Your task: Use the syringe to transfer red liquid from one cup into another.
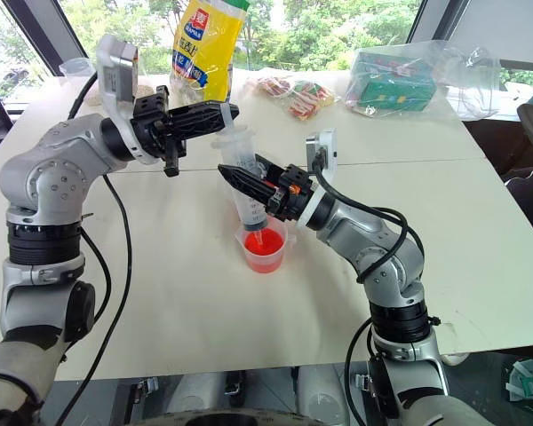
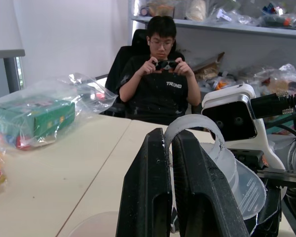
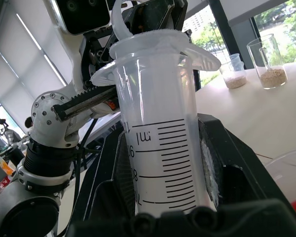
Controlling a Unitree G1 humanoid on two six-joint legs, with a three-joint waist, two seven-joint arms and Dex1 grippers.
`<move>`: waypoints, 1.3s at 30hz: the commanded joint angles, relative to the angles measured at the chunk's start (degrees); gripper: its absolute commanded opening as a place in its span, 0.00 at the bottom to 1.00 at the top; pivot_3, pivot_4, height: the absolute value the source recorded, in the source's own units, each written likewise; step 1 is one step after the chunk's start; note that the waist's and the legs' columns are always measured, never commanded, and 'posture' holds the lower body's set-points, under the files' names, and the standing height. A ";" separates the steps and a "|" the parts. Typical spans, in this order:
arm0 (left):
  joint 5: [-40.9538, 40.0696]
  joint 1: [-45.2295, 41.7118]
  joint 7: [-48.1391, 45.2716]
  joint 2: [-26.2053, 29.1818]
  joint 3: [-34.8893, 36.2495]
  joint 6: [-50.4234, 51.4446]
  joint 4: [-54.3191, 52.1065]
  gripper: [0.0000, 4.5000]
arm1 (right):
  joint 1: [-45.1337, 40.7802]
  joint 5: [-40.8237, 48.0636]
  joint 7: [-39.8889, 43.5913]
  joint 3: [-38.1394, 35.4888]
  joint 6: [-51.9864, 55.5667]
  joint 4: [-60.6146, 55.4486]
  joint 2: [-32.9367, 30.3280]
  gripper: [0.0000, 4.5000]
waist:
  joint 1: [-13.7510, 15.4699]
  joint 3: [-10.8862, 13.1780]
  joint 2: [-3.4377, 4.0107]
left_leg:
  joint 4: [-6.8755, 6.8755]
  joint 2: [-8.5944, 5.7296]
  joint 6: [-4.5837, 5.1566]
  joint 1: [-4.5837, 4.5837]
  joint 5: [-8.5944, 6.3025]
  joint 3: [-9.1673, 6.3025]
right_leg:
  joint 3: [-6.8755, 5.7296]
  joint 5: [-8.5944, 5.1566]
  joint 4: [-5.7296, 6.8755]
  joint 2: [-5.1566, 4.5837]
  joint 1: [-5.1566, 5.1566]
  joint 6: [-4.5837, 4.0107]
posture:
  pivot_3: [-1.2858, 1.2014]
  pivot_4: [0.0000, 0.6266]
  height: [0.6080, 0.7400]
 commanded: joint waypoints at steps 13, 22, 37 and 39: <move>-0.47 -3.56 -0.30 5.56 2.93 2.77 4.43 0.99 | -0.43 1.98 -0.22 -2.26 -2.47 -5.60 0.51 0.31 | -0.07 0.00 0.00 | -0.01 0.01 0.00 0.00 0.00 -0.01 | 0.00 0.00 0.00 0.02 -0.02 0.00 | 0.52 0.24 1.00; -1.53 -0.19 -0.17 9.23 5.06 3.57 1.98 1.00 | 0.56 1.40 0.69 -2.71 -2.61 -5.34 -0.09 0.31 | -0.05 0.00 0.00 | 0.00 0.01 0.00 -0.01 0.00 -0.01 | 0.00 0.00 0.00 0.01 -0.02 0.00 | 0.52 0.24 1.00; -0.15 5.89 1.36 7.92 2.96 1.21 -3.31 1.00 | -9.60 11.31 -21.92 -15.52 17.13 1.92 -8.85 0.31 | 0.01 0.00 0.00 | -0.01 0.01 0.00 -0.01 0.00 0.02 | 0.01 0.00 0.00 -0.05 -0.02 -0.01 | 0.52 0.24 1.00; 1.00 7.89 1.05 7.71 1.63 -0.27 -5.13 1.00 | -11.59 12.34 -25.65 -16.37 26.17 5.23 -12.97 0.31 | -0.01 0.00 0.02 | -0.01 0.01 0.00 -0.02 0.00 0.03 | 0.02 0.00 0.00 -0.05 -0.02 -0.02 | 0.52 0.24 1.00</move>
